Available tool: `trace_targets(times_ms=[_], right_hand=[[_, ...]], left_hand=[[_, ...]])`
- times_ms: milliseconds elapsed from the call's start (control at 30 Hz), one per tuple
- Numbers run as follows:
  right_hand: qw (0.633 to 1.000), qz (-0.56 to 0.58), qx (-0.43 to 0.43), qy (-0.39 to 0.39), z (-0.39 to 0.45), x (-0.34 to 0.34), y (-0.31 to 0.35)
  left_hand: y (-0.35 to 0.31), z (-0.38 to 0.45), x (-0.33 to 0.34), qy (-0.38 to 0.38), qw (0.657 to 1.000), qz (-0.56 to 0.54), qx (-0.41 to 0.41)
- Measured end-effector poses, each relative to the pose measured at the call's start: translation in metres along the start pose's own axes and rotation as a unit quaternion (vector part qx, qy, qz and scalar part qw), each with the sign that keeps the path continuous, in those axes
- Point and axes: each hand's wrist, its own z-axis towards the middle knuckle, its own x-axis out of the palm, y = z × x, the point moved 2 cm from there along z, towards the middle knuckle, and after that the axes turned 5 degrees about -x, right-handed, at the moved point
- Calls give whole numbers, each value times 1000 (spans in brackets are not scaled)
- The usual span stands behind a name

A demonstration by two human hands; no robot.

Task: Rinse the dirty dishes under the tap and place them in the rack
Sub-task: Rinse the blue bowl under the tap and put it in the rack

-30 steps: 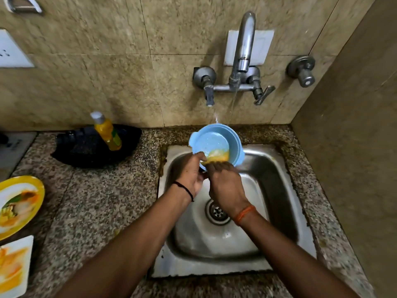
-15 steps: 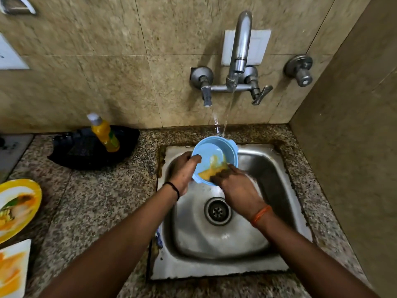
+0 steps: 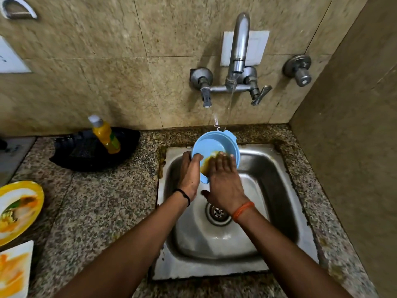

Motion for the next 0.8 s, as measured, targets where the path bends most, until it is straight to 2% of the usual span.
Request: trace_targets(times_ms=[67,133,167,200,233,300,367,400,467,533,633,700,733,800], right_hand=[[994,72,-76,-17,2,-3,3],[972,181,-152,-20,-1,-5,-4],[965,193,-174,-18,-3,-5,-9],[971,158,-180,-29,-2,-5,-14],[981,96,-165,-43,0,-5,-17],[998,-24,-64,8,7,-7,-16],[997,-56,-5,57,11,-11,-6],[998,-38,-23,50,13,-13,-1],[993,31,-113,-2,12,-15,1],[987,35,-156,-29,9,-16,-10],[992,-86,-93,-28,3,-22,-32],[990,-136,-16,18,3,-30,-41],[990,-139,9,35,5,-34,-42],[995,-97,5,40,10,-43,-36]], left_hand=[[2,4,-4,5,1000,8,-6],[2,4,-10,26,999,-10,-21],[2,5,-13,45,998,-21,-34],[3,4,-13,69,996,-29,-55],[5,2,-12,93,991,-39,-84],[9,-1,-6,120,983,-48,-132],[12,-2,1,126,978,-64,-154],[11,-2,5,128,977,-74,-154],[8,0,7,132,976,-81,-155],[6,5,4,128,973,-84,-171],[2,14,6,126,967,-84,-204],[-4,13,19,132,966,-72,-212],[-7,12,28,134,965,-74,-214],[-12,11,41,124,964,-96,-216]])
